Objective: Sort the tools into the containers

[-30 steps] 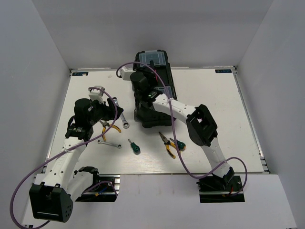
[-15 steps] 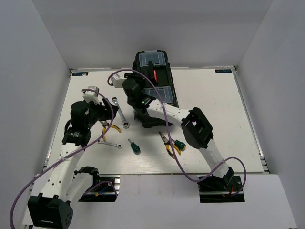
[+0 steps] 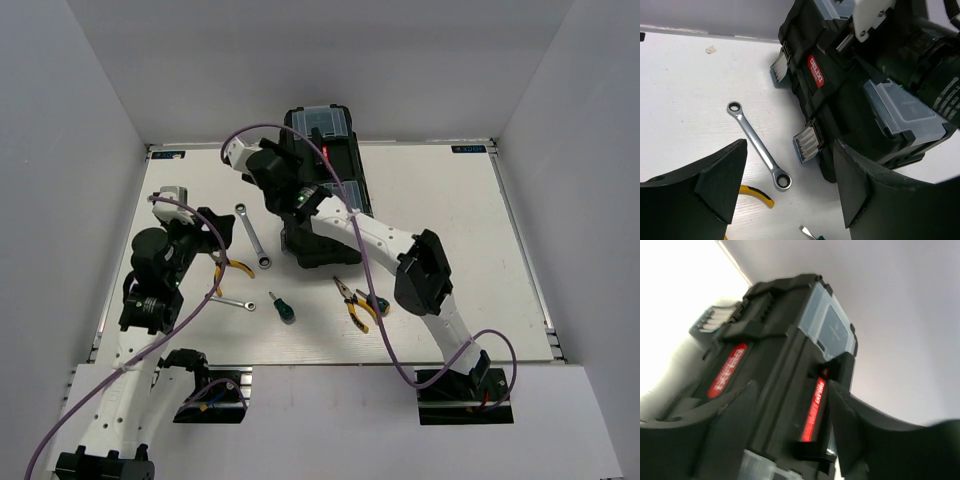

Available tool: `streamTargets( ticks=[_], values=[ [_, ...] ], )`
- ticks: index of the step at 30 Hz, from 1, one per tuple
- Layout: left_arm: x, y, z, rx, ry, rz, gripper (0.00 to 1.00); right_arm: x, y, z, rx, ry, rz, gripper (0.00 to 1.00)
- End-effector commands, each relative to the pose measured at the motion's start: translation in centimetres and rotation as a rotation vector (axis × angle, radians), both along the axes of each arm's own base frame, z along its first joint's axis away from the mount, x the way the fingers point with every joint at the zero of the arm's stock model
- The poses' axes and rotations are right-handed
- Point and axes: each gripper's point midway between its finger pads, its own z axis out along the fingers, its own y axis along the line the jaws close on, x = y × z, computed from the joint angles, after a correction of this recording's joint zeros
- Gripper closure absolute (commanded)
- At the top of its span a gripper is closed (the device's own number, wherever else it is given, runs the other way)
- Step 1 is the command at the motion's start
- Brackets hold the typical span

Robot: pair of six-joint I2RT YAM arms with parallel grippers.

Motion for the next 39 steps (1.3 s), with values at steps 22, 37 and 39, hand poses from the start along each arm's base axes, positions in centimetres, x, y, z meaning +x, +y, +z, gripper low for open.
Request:
streamTargets(
  ticks=[22, 37, 39],
  values=[
    [0.2, 0.3, 0.2, -0.007, -0.016, 0.02, 0.21, 3.4, -8.2, -0.2, 0.455, 0.315, -0.213, 0.32],
    [1.6, -2.0, -2.0, -0.091, 0.065, -0.076, 0.35, 3.8, -9.7, 1.7, 0.556, 0.362, -0.195, 1.0],
    [2.1, -2.7, -2.2, -0.13, 0.084, -0.104, 0.35, 3.5, -10.1, 3.3, 0.596, 0.365, -0.176, 1.0]
  ],
)
